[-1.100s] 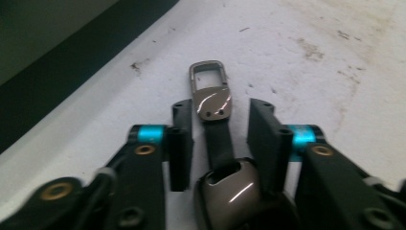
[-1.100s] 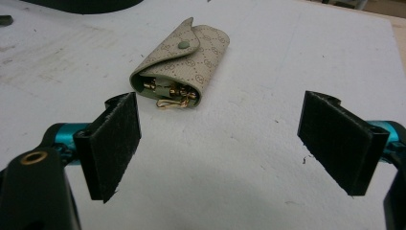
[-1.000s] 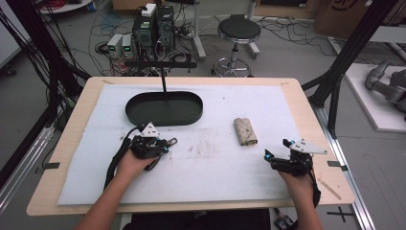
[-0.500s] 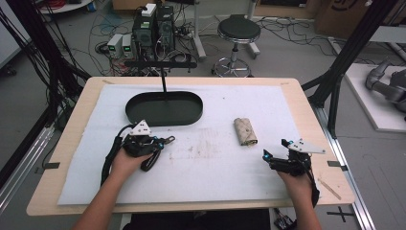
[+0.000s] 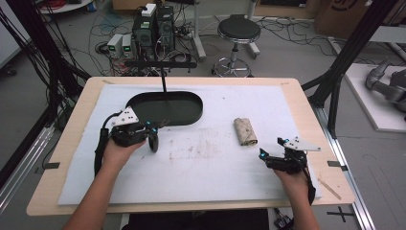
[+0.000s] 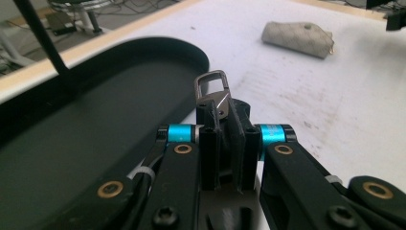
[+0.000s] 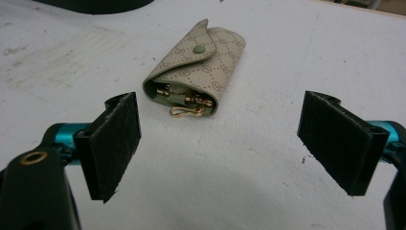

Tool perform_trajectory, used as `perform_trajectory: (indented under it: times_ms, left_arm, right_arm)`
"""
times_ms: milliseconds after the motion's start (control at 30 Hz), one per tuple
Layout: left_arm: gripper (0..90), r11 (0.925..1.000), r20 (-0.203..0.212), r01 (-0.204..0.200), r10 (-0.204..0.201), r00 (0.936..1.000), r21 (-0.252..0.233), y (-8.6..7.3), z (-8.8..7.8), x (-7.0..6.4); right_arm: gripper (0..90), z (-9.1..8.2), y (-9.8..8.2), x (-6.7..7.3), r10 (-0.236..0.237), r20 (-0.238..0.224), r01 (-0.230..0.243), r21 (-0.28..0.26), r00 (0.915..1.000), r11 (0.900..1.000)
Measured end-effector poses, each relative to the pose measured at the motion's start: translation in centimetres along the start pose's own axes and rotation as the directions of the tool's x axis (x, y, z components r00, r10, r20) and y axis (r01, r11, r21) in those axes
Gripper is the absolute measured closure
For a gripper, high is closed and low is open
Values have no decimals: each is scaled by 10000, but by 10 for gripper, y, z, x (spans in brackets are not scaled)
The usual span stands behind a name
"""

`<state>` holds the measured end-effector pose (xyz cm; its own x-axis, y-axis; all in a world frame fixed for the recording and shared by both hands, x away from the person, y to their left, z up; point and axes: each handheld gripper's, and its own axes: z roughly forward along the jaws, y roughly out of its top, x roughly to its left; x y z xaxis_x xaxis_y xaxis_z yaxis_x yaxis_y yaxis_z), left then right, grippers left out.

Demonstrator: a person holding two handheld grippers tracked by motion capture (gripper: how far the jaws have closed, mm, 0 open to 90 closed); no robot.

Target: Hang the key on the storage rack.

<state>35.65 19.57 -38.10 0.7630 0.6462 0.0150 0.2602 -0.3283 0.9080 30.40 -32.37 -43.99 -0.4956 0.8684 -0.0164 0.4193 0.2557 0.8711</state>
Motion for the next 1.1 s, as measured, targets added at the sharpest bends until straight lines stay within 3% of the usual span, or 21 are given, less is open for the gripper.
perform_trajectory:
  times_ms: [167, 400, 700, 1100]
  left_arm:
    - [833, 9993, -249, -128, 119, 9996, -350, 21, -6, 8]
    - [842, 9985, -728, -389, 360, 9967, -390, 46, -9, 23]
    - [875, 9977, -1144, -350, 282, 9930, -576, 68, -12, 44]
    - [876, 9972, -1969, -432, 305, 9799, -606, 95, -10, 69]
  right_arm:
    - [151, 3, 0, 0, -52, -38, 52, 76, 10000, 10000]
    - [151, 3, 0, 0, 8, -12, -8, 100, 10000, 10000]
    - [152, 4, -1, -1, 52, -1, -52, 128, 10000, 9999]
    - [152, 5, -1, -2, 111, -1, -111, 161, 9999, 9998]
